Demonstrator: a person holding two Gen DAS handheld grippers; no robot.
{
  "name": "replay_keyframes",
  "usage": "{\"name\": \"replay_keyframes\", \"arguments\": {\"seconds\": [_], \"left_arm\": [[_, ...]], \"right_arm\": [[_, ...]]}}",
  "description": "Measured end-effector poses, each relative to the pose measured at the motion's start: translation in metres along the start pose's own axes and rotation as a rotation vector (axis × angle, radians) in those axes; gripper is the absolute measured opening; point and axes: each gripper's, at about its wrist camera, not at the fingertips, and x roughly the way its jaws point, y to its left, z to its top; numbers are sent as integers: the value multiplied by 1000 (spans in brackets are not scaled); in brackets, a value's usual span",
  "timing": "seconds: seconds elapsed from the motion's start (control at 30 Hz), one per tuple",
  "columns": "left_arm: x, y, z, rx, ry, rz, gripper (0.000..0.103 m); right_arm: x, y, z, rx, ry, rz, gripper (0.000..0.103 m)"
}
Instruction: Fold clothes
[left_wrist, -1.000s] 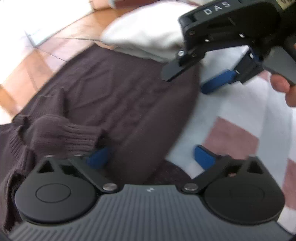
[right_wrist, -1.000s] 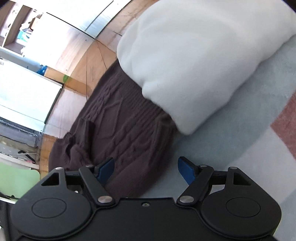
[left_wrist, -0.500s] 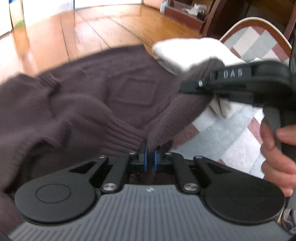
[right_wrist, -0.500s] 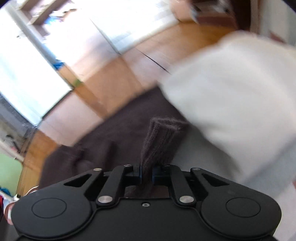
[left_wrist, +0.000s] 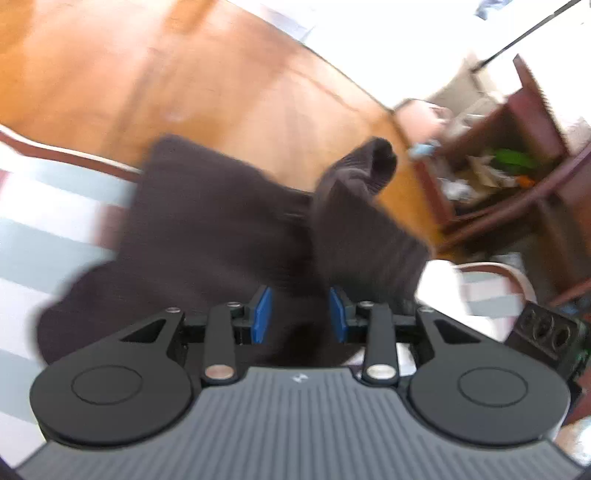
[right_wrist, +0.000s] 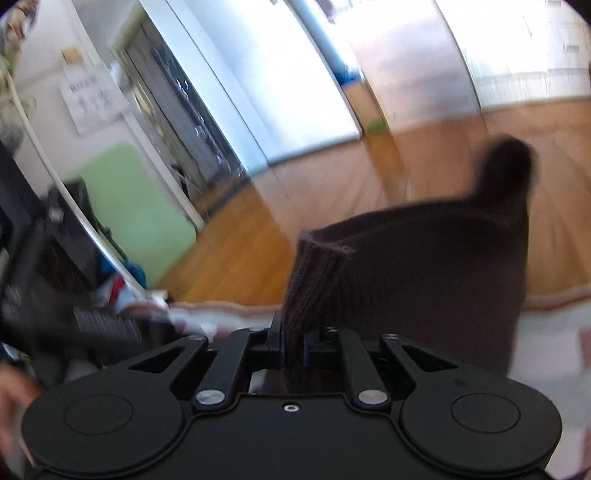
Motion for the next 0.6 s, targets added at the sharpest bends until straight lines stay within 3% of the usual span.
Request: {"name": "replay_keyframes", "arguments": {"seconds": [0.07,0.2,0.4,0.47,0.6], "left_arm": [[6,23,-9,-54,24,-8,33],[28,59,-20,-222,56,-125,33],[24,82,-12,-352,10,-283,33],[27,86,-9,-353,13,-290,41],[47,96,-16,-400,71,-272,42]], "right_arm": [[15,17,-6,-44,46,51,11],[43,49,-20,-136,135,139,11],[50,72,-41,-323,247,87,12],[52,79,-49,-385,284,70,11],[57,90,-62,-471,349,37,11]]}}
